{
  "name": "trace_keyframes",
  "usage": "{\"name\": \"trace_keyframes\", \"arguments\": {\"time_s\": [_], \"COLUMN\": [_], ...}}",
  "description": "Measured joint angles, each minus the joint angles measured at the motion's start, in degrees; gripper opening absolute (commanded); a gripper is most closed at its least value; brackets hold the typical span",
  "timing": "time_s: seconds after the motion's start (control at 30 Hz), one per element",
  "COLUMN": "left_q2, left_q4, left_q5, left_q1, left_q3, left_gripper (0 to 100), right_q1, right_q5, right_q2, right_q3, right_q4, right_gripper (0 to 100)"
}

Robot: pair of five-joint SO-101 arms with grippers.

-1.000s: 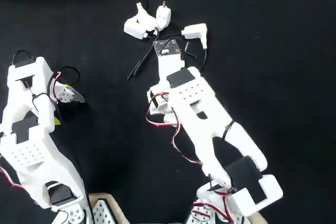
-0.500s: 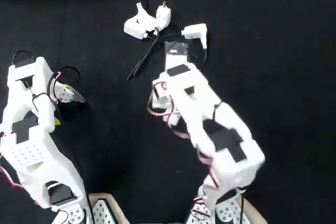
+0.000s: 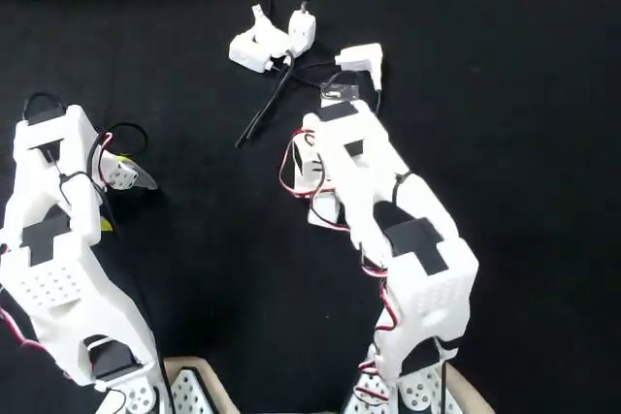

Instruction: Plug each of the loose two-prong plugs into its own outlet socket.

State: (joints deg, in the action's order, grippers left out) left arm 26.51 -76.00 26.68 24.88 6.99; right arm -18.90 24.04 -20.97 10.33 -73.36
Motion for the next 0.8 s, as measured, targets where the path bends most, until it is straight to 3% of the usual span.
{"name": "trace_keyframes", "arguments": {"time_s": [0.3,0.4,0.8], "left_q2": [0.0,0.0,0.0], "left_q4": [0.0,0.0,0.0], "left_q5": [0.0,0.0,0.0], "left_q1": [0.0,0.0,0.0], "left_q3": [0.0,0.0,0.0], "left_gripper": [36,36,36], "right_q1": [0.0,0.0,3.0], "right_q5": [-0.1,-3.5,-14.6], "right_q2": [-0.2,-0.8,-1.4], "right_q3": [-5.6,-10.6,-16.7], "right_q4": [-2.3,-1.8,18.1], "right_gripper": [1.2,1.2,1.2]}}
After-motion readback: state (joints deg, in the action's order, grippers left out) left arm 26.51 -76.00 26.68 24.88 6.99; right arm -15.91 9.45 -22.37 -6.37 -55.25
